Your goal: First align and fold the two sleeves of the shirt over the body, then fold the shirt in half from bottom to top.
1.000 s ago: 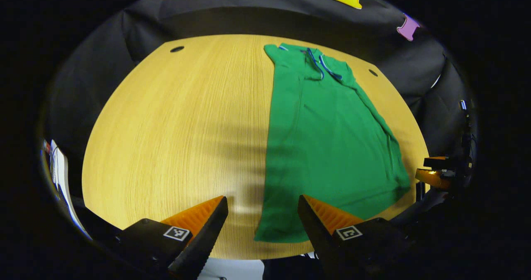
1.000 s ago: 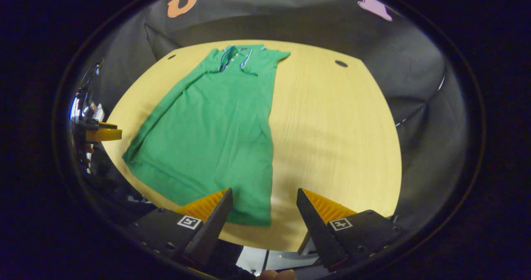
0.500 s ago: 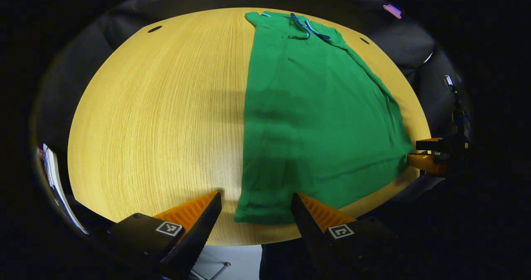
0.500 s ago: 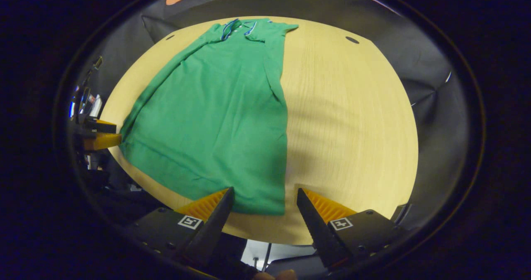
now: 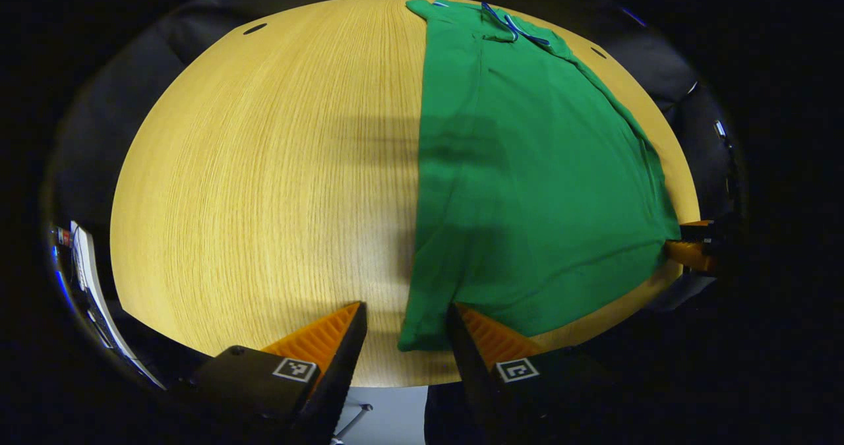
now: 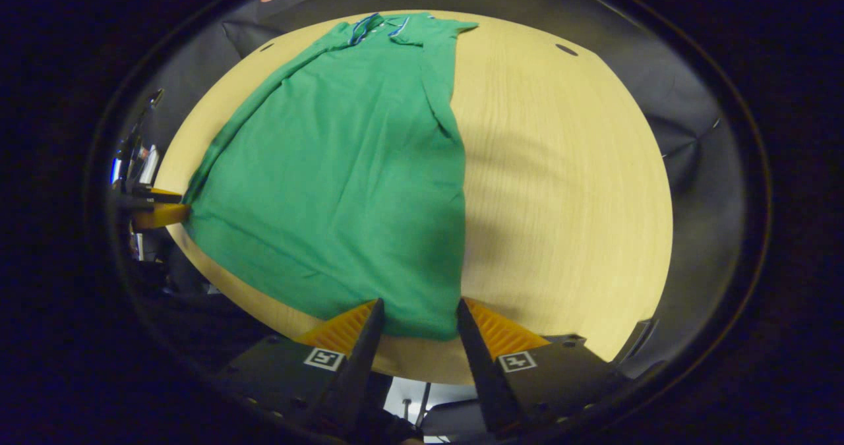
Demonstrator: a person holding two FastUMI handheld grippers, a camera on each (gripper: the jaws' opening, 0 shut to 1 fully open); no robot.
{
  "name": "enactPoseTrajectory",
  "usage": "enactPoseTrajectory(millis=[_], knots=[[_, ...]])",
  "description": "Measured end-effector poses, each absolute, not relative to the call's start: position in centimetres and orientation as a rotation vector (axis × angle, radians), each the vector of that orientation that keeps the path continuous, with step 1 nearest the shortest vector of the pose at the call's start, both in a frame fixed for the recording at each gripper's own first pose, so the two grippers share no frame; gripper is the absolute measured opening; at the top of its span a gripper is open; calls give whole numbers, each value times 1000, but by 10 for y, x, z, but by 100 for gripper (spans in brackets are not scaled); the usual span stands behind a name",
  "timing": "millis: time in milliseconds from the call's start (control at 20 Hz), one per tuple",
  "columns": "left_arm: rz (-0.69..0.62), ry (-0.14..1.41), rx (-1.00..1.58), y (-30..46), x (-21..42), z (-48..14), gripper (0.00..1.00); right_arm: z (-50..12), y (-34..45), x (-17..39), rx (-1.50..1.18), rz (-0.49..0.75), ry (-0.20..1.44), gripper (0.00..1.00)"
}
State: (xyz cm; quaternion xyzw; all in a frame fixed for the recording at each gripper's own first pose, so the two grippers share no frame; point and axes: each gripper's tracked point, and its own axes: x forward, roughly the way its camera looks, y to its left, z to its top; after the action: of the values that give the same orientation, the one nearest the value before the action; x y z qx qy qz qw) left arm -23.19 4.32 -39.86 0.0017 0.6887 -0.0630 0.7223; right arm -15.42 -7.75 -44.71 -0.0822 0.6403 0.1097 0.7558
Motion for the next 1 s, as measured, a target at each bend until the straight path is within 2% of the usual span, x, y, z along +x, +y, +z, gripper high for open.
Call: enactPoseTrajectory(millis=[50,150,200,300,350,400,700,950,1000], knots=[[-144,1529,-5,43,-234,-400,81,-447,-75,-154,-172,253,1406,64],[-143,1538,-75,36,-236,-398,48,-446,-70,-157,-118,245,1430,30],[-139,1546,-105,32,-238,-397,21,-447,-67,-158,-84,240,1436,17],[-168,1570,-134,24,-244,-395,8,-447,-64,-161,-81,251,1447,5],[-175,1569,-140,22,-245,-394,7,-443,-66,-159,-95,261,1448,5],[-184,1565,-149,22,-244,-391,6,-442,-65,-159,-102,270,1437,0],[-227,1509,-173,24,-224,-367,6,-418,-70,-138,-77,247,1370,0],[-263,1389,-215,16,-169,-327,6,-380,-71,-93,-38,232,1254,0],[-270,1356,-218,15,-154,-315,6,-371,-71,-83,-42,235,1229,2]])
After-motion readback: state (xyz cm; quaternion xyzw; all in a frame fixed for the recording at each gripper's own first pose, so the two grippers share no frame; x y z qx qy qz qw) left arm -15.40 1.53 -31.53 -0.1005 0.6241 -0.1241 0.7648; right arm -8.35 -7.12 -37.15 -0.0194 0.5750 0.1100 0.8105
